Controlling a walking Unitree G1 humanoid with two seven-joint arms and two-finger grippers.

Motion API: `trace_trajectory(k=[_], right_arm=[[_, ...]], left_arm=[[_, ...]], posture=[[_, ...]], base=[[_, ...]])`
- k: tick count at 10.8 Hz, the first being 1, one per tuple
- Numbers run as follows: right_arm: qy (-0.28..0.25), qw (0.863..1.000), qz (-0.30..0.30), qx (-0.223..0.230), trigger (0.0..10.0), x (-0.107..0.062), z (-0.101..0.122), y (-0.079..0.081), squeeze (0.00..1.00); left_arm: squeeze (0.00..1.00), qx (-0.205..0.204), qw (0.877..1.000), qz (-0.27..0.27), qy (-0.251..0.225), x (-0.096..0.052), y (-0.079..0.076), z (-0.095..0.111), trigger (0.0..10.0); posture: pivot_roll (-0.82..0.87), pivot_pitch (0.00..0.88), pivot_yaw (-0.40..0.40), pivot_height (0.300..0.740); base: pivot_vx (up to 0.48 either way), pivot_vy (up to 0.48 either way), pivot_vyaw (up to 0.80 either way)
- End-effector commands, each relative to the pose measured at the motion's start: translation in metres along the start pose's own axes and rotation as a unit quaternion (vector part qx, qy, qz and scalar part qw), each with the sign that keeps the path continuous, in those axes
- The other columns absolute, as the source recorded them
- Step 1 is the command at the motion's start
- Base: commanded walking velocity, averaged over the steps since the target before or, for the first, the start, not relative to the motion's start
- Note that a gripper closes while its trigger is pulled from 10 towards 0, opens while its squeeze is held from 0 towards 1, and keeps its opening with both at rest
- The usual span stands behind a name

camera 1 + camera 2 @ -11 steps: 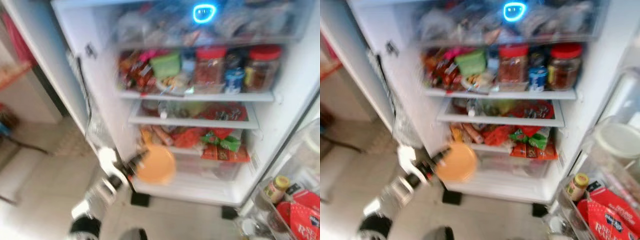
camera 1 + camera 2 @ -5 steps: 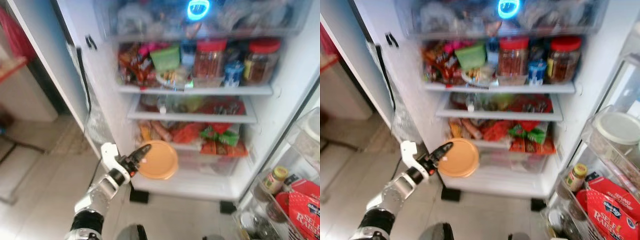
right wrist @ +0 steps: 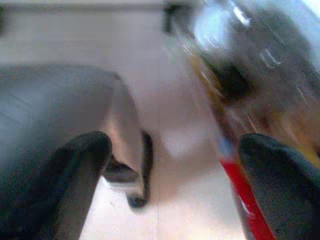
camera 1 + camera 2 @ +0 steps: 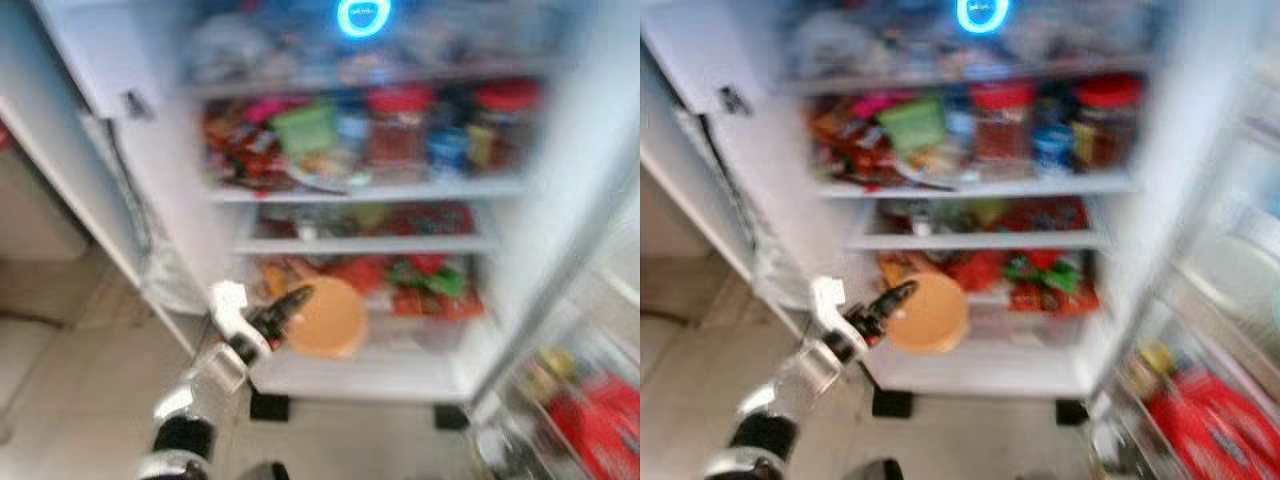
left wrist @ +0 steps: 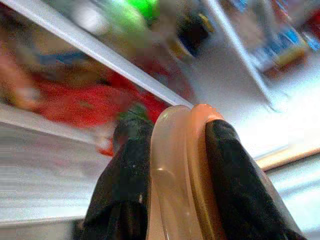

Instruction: Restocking fridge

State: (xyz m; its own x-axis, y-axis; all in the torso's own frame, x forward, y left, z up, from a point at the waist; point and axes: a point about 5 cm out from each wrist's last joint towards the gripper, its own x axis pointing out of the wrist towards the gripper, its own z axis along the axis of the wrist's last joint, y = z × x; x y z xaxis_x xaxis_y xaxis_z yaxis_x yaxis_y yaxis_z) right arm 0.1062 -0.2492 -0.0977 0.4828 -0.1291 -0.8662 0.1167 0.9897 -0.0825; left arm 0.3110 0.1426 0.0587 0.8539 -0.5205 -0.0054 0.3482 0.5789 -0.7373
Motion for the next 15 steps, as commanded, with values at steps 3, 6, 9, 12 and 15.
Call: trace_trajectory(k=[3, 6, 9, 12, 15], right_arm=[[0.008, 1.000, 0.007, 0.002, 10.0, -0.002, -0.007, 0.001, 0.00], [0.010, 1.000, 0.009, 0.000, 10.0, -0.002, -0.007, 0.001, 0.00], [0.011, 1.000, 0.012, -0.003, 10.0, -0.001, -0.006, 0.001, 0.00], [0.010, 1.000, 0.013, -0.005, 10.0, -0.001, -0.006, 0.002, 0.00], [0.009, 1.000, 0.013, -0.003, 10.0, -0.001, -0.005, 0.002, 0.00]], left_arm=[[0.00, -0.002, 1.000, -0.003, -0.008, 0.002, -0.001, 0.001, 10.0], [0.00, -0.007, 1.000, -0.004, -0.012, 0.004, -0.002, 0.002, 10.0], [0.00, -0.025, 1.000, -0.015, -0.009, 0.007, -0.005, -0.001, 10.0], [0.00, -0.048, 0.999, -0.018, -0.006, 0.015, -0.008, -0.002, 10.0], [0.00, -0.053, 0.998, -0.011, 0.012, 0.035, -0.018, -0.004, 10.0]], posture=[[-0.21, 0.000, 0.108, 0.646], [-0.22, 0.000, 0.109, 0.646], [-0.21, 0.000, 0.105, 0.646], [-0.21, 0.000, 0.105, 0.646], [-0.23, 0.000, 0.108, 0.646]], base=[[0.336, 0.000, 0.00], [0.334, 0.000, 0.00], [0.336, 0.000, 0.00], [0.111, 0.000, 0.00], [0.000, 0.000, 0.00]])
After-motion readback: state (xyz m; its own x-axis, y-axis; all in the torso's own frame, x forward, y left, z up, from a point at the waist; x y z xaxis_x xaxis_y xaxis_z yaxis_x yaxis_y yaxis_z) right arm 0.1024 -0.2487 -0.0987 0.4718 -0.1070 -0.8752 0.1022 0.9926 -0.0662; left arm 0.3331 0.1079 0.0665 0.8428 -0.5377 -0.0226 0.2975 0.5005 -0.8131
